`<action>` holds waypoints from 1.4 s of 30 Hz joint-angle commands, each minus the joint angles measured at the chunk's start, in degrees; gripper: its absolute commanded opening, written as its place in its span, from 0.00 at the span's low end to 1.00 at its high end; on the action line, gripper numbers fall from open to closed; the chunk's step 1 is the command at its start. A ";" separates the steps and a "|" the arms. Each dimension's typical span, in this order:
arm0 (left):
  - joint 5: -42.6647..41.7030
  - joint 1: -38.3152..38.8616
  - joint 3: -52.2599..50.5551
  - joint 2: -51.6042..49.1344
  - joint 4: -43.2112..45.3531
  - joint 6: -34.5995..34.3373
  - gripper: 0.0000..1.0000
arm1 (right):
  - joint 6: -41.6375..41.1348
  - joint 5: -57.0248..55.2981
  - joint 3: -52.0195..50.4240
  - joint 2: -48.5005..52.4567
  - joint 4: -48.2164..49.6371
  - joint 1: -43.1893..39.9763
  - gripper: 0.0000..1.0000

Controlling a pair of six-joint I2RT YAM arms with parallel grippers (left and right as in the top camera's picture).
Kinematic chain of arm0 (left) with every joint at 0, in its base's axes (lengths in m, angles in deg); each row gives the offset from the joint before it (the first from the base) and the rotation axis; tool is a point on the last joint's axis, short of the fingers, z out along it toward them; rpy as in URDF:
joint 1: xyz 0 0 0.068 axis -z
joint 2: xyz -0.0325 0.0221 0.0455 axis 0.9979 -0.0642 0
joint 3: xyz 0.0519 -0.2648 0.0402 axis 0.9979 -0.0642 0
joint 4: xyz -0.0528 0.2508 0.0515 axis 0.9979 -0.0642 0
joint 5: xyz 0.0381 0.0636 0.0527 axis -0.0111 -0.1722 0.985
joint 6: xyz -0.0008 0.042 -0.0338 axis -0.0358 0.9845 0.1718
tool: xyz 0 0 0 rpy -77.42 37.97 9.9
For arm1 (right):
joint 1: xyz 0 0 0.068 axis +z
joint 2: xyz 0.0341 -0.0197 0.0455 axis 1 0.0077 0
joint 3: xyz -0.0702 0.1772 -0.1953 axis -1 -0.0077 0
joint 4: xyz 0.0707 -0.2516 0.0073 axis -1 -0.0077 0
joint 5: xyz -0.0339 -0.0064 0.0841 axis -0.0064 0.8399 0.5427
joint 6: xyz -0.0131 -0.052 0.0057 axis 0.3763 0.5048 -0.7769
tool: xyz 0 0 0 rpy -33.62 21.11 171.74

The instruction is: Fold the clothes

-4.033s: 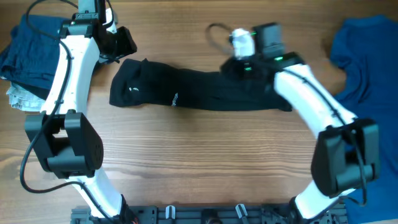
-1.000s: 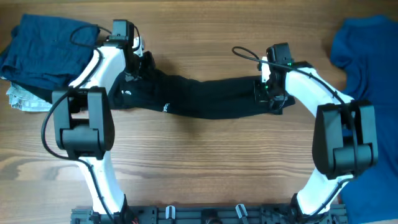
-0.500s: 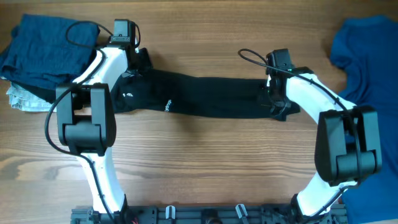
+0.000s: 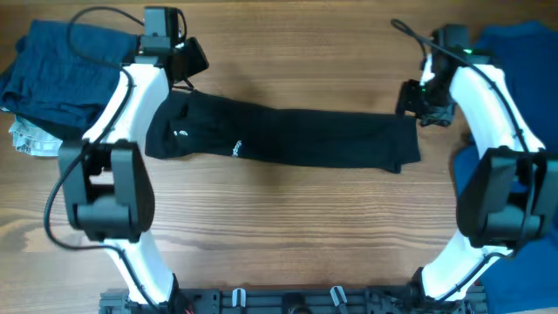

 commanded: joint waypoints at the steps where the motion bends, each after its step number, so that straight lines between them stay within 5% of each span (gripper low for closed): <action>1: 1.84 -1.05 0.39 1.29 -4.24 -1.36 0.51 | 5.05 2.80 -6.10 -0.20 2.47 -3.45 0.68; 3: 2.21 -3.28 0.39 1.29 -5.57 -3.41 0.62 | 6.95 7.32 -11.41 -0.20 8.72 -3.65 0.68; 10: 2.05 -9.05 0.39 1.29 -9.70 -3.32 0.64 | 8.90 12.44 -24.00 -0.20 21.88 -3.54 0.69; 11: 2.05 -9.25 0.39 1.29 -9.90 -3.32 0.64 | 8.87 11.82 -25.38 -0.20 23.06 -3.54 0.64; 15: 2.05 -9.29 0.39 1.29 -10.21 -3.34 0.64 | 8.94 12.11 -29.16 -0.20 27.76 -3.50 0.18; 21: 2.08 -9.29 0.39 1.29 -10.95 -3.32 0.64 | 9.70 11.08 -29.03 -0.22 30.51 -3.50 0.04; 27: 2.05 -10.58 0.39 1.29 -13.27 -2.86 0.55 | 9.57 11.19 -14.56 -0.22 22.05 -8.28 0.04; 35: 2.05 -11.65 0.39 1.29 -15.45 -2.69 0.56 | 10.99 12.04 -13.92 -0.22 24.98 -17.53 0.04; 42: 2.08 -11.65 0.39 1.31 -17.62 -2.69 0.56 | 6.12 17.66 -0.26 -0.22 10.71 -13.33 0.04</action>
